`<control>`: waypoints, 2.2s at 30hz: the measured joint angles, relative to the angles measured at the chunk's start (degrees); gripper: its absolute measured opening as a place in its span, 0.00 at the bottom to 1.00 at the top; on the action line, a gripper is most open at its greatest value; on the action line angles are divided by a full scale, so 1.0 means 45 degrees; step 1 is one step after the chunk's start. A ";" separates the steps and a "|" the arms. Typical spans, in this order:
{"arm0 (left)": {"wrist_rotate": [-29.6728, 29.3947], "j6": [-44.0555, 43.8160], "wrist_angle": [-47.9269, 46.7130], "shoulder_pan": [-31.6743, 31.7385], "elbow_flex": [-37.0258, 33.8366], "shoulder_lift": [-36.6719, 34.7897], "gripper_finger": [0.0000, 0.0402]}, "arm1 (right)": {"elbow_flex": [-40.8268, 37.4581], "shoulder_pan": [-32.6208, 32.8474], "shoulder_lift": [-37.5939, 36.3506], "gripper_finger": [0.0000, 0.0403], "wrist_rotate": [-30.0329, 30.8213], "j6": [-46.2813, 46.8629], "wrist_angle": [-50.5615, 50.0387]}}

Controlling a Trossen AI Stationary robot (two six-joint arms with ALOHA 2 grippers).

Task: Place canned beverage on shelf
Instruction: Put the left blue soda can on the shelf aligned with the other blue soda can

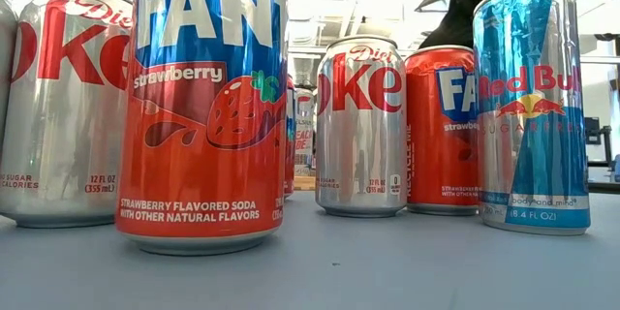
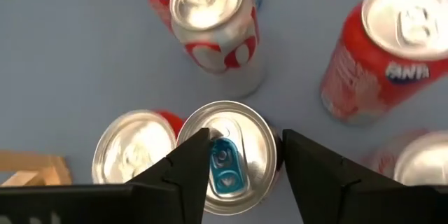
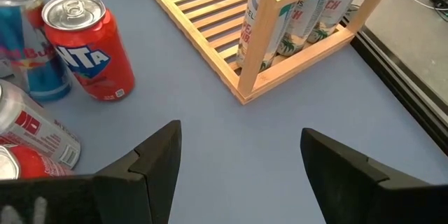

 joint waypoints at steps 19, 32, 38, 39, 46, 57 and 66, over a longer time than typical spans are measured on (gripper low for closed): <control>-0.0315 0.3379 -0.1514 -0.0087 0.0029 -0.0262 0.31 | 0.0000 0.0003 0.0000 0.69 0.0000 0.0112 -0.0271; -0.0875 0.4796 -0.2252 -0.0257 0.0598 -0.0196 0.24 | 0.0000 -0.0001 0.0005 0.69 0.0000 0.0107 -0.0271; -0.1286 0.5231 -0.2806 -0.0614 0.1392 -0.0145 0.24 | 0.0000 -0.0001 0.0004 0.69 0.0000 0.0107 -0.0271; -0.1281 0.5228 -0.2789 -0.0649 0.1433 -0.0145 0.24 | 0.0000 -0.0001 0.0000 0.69 0.0000 0.0107 -0.0266; -0.1196 0.5036 -0.2654 -0.0934 0.1454 -0.0145 0.24 | 0.0000 -0.0001 0.0001 0.69 0.0001 0.0107 -0.0266; -0.1077 0.5068 -0.1599 -0.0976 0.1472 -0.0150 0.24 | 0.0000 -0.0001 0.0005 0.69 0.0005 0.0102 -0.0266; -0.2892 0.3548 -0.1478 -0.0978 0.1481 -0.0282 0.24 | 0.0000 0.0003 0.0005 0.69 0.0005 0.0073 -0.0271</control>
